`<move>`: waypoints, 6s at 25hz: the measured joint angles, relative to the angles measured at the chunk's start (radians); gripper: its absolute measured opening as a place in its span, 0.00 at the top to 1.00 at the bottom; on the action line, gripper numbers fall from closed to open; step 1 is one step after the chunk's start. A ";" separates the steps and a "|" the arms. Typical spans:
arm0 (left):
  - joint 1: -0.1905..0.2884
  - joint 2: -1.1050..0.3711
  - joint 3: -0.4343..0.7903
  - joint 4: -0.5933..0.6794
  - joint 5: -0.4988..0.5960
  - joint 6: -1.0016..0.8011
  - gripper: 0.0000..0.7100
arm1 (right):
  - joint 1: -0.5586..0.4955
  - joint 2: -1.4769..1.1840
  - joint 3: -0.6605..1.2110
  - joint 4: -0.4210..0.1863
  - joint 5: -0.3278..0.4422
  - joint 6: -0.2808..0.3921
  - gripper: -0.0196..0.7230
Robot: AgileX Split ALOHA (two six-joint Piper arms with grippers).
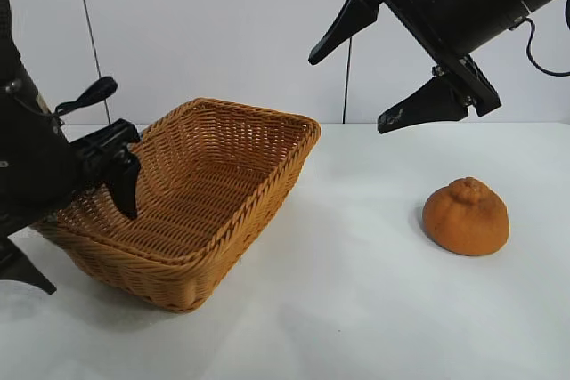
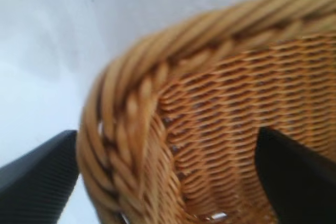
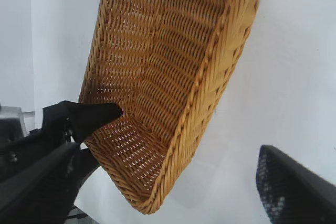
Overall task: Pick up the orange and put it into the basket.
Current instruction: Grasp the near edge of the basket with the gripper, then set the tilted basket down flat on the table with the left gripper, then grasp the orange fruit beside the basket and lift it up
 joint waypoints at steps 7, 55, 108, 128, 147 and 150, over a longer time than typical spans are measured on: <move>0.012 0.024 0.000 0.002 -0.005 0.005 0.13 | 0.000 0.000 0.000 0.000 0.000 0.000 0.14; 0.198 0.333 -0.663 -0.251 0.570 1.171 0.86 | 0.000 0.000 0.000 0.000 0.003 0.000 0.14; 0.358 -0.121 -0.468 0.010 0.771 1.243 0.11 | 0.000 0.000 0.000 0.000 0.003 0.000 0.14; 0.358 -1.154 0.347 0.010 0.642 1.249 0.11 | 0.000 0.000 0.000 0.000 0.004 0.000 0.14; 0.358 -1.795 0.416 0.010 0.625 1.249 0.11 | 0.000 0.000 -0.001 -0.009 0.103 -0.001 0.14; 0.358 -1.825 0.416 0.010 0.626 1.249 0.11 | 0.000 0.000 -0.014 -0.053 0.132 -0.001 0.14</move>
